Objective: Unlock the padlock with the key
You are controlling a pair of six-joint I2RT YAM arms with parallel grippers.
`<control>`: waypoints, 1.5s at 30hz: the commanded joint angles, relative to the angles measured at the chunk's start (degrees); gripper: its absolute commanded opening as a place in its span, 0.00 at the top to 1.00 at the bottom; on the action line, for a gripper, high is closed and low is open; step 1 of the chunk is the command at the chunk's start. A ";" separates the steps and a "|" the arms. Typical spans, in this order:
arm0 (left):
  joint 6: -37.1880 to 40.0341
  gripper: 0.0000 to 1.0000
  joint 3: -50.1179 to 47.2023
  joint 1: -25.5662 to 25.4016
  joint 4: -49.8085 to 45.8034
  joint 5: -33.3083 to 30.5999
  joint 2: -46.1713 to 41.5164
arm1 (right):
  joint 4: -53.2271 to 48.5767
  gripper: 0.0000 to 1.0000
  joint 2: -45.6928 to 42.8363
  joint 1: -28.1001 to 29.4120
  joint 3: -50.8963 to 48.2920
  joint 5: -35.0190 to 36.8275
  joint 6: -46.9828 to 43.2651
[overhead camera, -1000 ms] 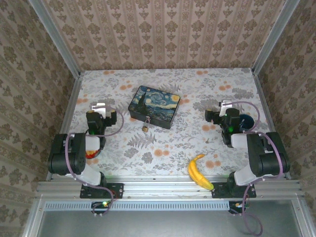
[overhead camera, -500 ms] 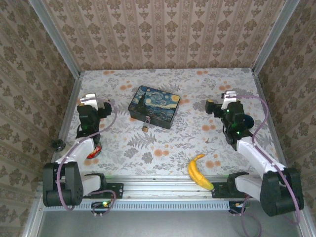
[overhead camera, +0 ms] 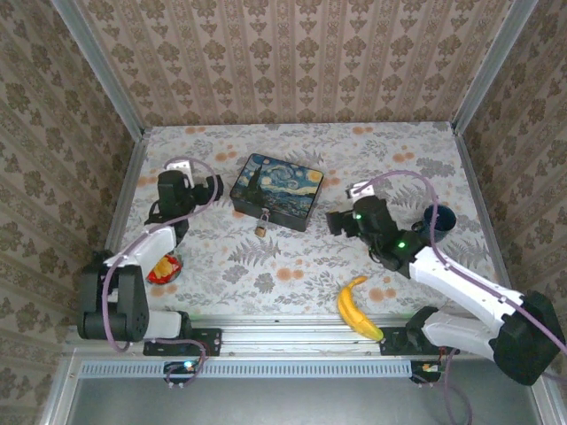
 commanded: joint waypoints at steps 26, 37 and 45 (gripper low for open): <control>-3.66 0.26 6.64 -17.31 1.11 10.97 14.13 | -13.38 0.15 21.12 4.26 12.94 -9.75 17.30; -9.48 0.31 -3.68 -23.31 6.62 5.94 6.36 | -15.85 0.25 17.30 -3.25 12.48 -11.94 22.37; -10.42 0.32 -5.51 -23.96 4.36 0.69 1.87 | -8.41 0.28 20.83 -11.30 14.71 -22.54 22.52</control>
